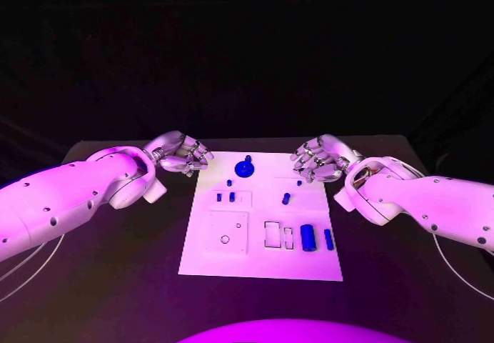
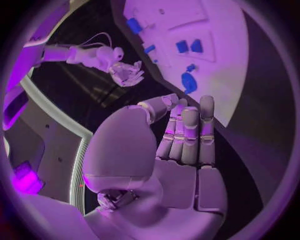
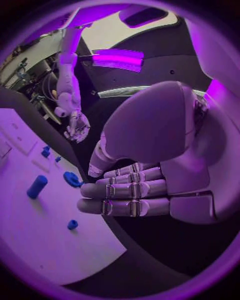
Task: Assemble the parts on the task board
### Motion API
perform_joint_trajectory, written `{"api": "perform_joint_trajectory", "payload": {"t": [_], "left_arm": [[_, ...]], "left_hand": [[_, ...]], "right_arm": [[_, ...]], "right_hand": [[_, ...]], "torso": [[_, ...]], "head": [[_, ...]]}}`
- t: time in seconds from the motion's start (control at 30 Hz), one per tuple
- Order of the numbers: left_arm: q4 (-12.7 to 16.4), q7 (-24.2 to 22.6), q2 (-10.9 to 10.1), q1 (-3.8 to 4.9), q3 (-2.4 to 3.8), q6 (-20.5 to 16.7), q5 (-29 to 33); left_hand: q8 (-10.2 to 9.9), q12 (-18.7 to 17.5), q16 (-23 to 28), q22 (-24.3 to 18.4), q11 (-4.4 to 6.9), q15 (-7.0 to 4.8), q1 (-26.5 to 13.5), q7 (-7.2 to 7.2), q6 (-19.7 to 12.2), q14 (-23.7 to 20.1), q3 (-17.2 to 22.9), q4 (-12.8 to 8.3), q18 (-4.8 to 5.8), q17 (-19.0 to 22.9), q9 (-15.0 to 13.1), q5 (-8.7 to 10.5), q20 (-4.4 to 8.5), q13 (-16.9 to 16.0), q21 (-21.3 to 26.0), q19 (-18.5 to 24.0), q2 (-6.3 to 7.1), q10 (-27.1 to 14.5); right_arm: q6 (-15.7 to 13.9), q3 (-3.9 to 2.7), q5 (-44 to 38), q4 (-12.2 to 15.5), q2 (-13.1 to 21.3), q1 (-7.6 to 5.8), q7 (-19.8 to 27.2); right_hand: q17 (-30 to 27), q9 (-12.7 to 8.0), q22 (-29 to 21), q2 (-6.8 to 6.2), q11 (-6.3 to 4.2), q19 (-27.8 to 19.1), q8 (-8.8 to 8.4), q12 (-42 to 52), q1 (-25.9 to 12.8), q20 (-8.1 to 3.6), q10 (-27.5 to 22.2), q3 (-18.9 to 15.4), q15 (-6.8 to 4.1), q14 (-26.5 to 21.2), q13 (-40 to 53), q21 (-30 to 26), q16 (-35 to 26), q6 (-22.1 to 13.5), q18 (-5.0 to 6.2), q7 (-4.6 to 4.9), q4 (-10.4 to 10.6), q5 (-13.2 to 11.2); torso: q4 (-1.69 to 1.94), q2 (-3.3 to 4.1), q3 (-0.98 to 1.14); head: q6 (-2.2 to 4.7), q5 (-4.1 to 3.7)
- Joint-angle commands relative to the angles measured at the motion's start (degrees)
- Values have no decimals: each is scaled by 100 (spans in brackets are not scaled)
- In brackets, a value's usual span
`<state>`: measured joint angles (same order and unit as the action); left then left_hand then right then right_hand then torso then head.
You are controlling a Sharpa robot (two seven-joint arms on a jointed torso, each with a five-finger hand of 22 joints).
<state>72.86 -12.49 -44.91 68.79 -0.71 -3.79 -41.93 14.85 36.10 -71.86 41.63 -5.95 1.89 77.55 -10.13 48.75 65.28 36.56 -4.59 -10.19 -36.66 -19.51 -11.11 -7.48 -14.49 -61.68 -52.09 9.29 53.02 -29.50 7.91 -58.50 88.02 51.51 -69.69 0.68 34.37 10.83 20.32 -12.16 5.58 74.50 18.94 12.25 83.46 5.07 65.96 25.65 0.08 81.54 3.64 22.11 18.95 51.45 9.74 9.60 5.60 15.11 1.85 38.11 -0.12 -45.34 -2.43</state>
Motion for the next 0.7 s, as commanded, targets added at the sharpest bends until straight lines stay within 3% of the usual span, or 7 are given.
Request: {"api": "perform_joint_trajectory", "payload": {"t": [0.03, 0.07, 0.2, 0.23, 0.37, 0.43, 0.7], "left_arm": [[269, -936, -154, 0, 11, 538, 2030], [339, -988, -204, -1, 13, 571, 2154], [586, -1138, -385, -3, 26, 637, 2538], [660, -1174, -441, -3, 29, 644, 2642], [823, -1232, -572, -4, 35, 689, 3132], [873, -1256, -617, -4, 36, 710, 3307], [989, -1307, -738, -5, 37, 696, 3556]], "left_hand": [[4, -41, 40, -20, -27, 11, -40, -34, -18, -32, -42, 0, -43, 46, 6, -25, -4, 8, 33, 36, -30, -9], [3, -47, 44, -30, -30, 14, -49, -36, -21, -28, -58, 10, -43, 39, 8, -26, -7, 12, 47, 38, -33, -11], [-2, -67, 50, -57, -37, 23, -87, -42, -34, -14, -106, 45, -42, 26, 14, -25, -18, 22, 86, 36, -38, -22], [-2, -74, 50, -68, -40, 26, -101, -44, -35, -8, -125, 58, -42, 22, 15, -23, -22, 27, 100, 33, -39, -27], [-2, -120, 78, -147, -49, 51, -266, -42, -50, -27, -277, 195, -38, 73, 22, -6, -52, 50, 211, 23, -11, -65], [-2, -139, 83, -215, -56, 58, -364, -44, -69, -33, -397, 295, -41, 82, 24, 9, -65, 60, 305, 4, 20, -77], [1, -149, 75, -272, -53, 58, -383, -40, -85, -26, -469, 349, -43, 59, 25, 6, -70, 66, 379, -30, 26, -78]], "right_arm": [[740, -3, -1914, -136, -45, -28, -574], [806, -3, -2136, -170, -59, -33, -637], [1062, -4, -2923, -281, -115, -46, -904], [1117, -4, -3092, -299, -130, -48, -974], [1313, -4, -3576, -352, -190, -52, -1230], [1397, -4, -3685, -366, -207, -53, -1303], [1556, 0, -3868, -454, -304, -44, -1467]], "right_hand": [[550, -54, 474, -172, -30, -28, -146, -396, -94, -48, 184, 295, -54, 158, 13, 555, 497, 161, -6, 20, 82, -154], [753, -60, 642, -218, -25, -28, -186, -506, -104, -74, 232, 383, -45, 228, 18, 750, 712, 200, 22, -20, 79, -165], [1284, -57, 2115, -403, -38, 241, -271, -767, -262, -52, 210, 462, -16, 355, 23, 2191, 1375, 228, -146, -56, 165, -301], [1924, -43, 2930, -436, -42, 437, -296, -838, -290, -41, 208, 461, -4, 453, 31, 2977, 2272, 237, -261, -62, 188, -356], [2791, -6, 4103, -451, -55, 694, -327, -851, -362, -15, 200, 382, 4, 533, 40, 4093, 3544, 252, -434, -83, 238, -475], [3258, 13, 4906, -453, -75, 905, -350, -843, -422, -7, 219, 266, 0, 595, 60, 4854, 4246, 236, -566, -108, 290, -648], [3577, 60, 5478, -425, -61, 1006, -353, -847, -345, 18, 182, 198, 17, 597, 72, 5384, 4829, 279, -654, -112, 361, -669]], "torso": [[16, 4, -23], [12, 4, -23], [9, 9, -22], [9, 9, -22], [-13, 7, -22], [-4, 6, -24], [-2, -1, -23]], "head": [[15, -66], [16, -76], [38, -97], [38, -97], [64, -67], [65, -70], [70, -87]]}}
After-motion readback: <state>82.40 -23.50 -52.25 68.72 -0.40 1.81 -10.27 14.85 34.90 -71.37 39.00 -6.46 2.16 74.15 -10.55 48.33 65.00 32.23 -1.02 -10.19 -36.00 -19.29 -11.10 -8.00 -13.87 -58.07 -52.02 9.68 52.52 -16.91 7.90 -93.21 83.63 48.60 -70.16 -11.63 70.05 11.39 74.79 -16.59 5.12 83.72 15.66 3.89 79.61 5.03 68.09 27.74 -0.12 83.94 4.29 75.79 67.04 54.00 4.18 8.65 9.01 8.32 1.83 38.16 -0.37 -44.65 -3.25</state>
